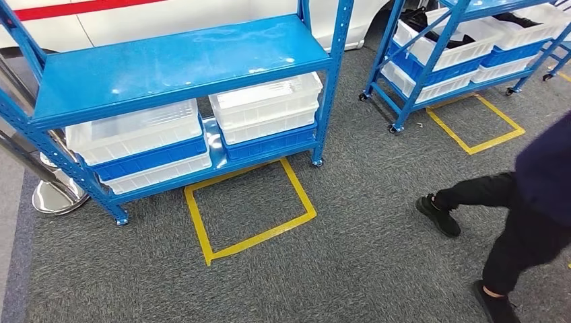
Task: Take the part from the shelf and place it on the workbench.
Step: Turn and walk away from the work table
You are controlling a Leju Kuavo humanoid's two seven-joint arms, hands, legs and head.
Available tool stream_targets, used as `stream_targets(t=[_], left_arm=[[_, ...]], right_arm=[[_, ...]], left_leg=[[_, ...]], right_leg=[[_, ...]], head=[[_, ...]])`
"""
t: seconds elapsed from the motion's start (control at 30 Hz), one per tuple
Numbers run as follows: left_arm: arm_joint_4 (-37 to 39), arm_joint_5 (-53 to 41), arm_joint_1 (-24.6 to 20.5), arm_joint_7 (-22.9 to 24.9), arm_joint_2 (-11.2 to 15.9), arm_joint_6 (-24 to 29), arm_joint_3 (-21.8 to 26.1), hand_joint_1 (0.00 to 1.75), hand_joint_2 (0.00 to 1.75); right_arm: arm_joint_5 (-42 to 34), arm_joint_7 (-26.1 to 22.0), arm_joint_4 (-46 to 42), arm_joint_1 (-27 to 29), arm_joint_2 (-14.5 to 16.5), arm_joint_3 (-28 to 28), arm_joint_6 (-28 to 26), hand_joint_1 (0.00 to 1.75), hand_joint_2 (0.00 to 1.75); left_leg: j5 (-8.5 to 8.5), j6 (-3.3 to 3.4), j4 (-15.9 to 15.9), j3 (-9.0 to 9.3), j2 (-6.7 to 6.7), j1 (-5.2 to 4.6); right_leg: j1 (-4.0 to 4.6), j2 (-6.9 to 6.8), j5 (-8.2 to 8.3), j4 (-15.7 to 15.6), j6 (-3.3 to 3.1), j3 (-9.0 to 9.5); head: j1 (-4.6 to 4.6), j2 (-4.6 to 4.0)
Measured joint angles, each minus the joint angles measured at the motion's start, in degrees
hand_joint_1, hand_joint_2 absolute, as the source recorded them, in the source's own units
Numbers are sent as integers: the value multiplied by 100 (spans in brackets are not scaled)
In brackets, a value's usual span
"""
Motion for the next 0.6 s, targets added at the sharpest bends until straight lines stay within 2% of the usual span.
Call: stream_targets(t=[0.03, 0.07, 0.1, 0.17, 0.2, 0.23, 0.37, 0.4, 0.43, 0.5, 0.53, 0.57, 0.6], left_arm=[[0, 0, -1, 0, 0, 0, 0, 0, 0], [0, -1, 2, 0, 0, 0, 0, 0, 0], [0, -4, 6, 1, -1, -1, 0, 0, 0], [0, -21, 16, 4, -6, -3, 1, 0, 0], [0, -29, 18, 5, -9, -4, 0, 0, 0], [0, -34, 18, 6, -11, -5, -1, 0, 0], [-1, -40, 5, 24, -12, -6, -3, 0, 0], [-1, -41, 4, 28, -15, -6, -3, 0, 0], [-1, -42, 3, 34, -17, -6, -4, 0, 0], [0, -42, 12, 41, -22, -7, -4, 0, 0], [0, -42, 22, 45, -22, -7, -4, 0, 0], [0, -44, 36, 50, -22, -7, -3, 0, 0], [0, -47, 49, 54, -22, -7, -3, 0, 0]], right_arm=[[-4, -3, 0, 13, -1, -12, -1, 0, 0], [-11, -2, 0, 23, -1, -20, -1, 0, 0], [-18, -1, 0, 31, -1, -25, 0, 0, 0], [-28, 3, 1, 43, -2, -36, 6, 0, 0], [-29, 4, 3, 42, -4, -43, 9, 0, 0], [-29, 4, 4, 40, -5, -50, 13, 0, 0], [-26, 4, 5, 36, -4, -57, 27, 0, 0], [-25, 4, 5, 40, -3, -57, 31, 0, 0], [-22, 4, 5, 44, -3, -57, 33, 0, 0], [-12, 4, 7, 49, -3, -57, 38, 0, 0], [-4, 4, 7, 50, -3, -57, 40, 0, 0], [4, 4, 7, 54, -3, -57, 40, 0, 0], [13, 4, 7, 60, -3, -57, 39, 0, 0]], left_leg=[[-19, 8, 1, 14, -37, -3], [-42, 6, 3, 43, -76, -4], [-68, -8, 7, 83, -112, -2], [-140, -56, 31, 160, -160, -4], [-184, -92, 51, 176, -176, -13], [-222, -127, 66, 183, -186, -22], [-326, -263, 118, 223, -179, -14], [-391, -293, 276, 162, -166, -6], [-485, -318, 550, 23, -153, 3], [-694, -353, 1316, -474, -143, 13], [-709, -362, 1610, -719, -143, 16], [-612, -361, 1724, -887, -143, 16], [-389, -349, 1611, -951, -143, 16]], right_leg=[[-4, 31, -20, 248, 12, -164], [-7, 38, 76, 284, 18, -227], [-10, 40, 271, 115, 20, -192], [-16, 53, 711, -593, 0, 80], [-13, 64, 819, -894, -21, 204], [-6, 74, 844, -1078, -47, 279], [-1, 76, 733, -1210, -186, 396], [-12, 66, 712, -1236, -222, 449], [-21, 56, 684, -1256, -252, 506], [-13, 40, 595, -1265, -283, 602], [-10, 41, 538, -1265, -286, 661], [-9, 43, 474, -1265, -283, 735], [-8, 47, 403, -1266, -277, 822]], head=[[1, 0], [1, 0], [1, 0], [2, 0], [1, 0], [1, 0], [-1, 0], [-2, 0], [-3, 0], [-3, 0], [-3, 0], [-3, 0], [-3, 0]])
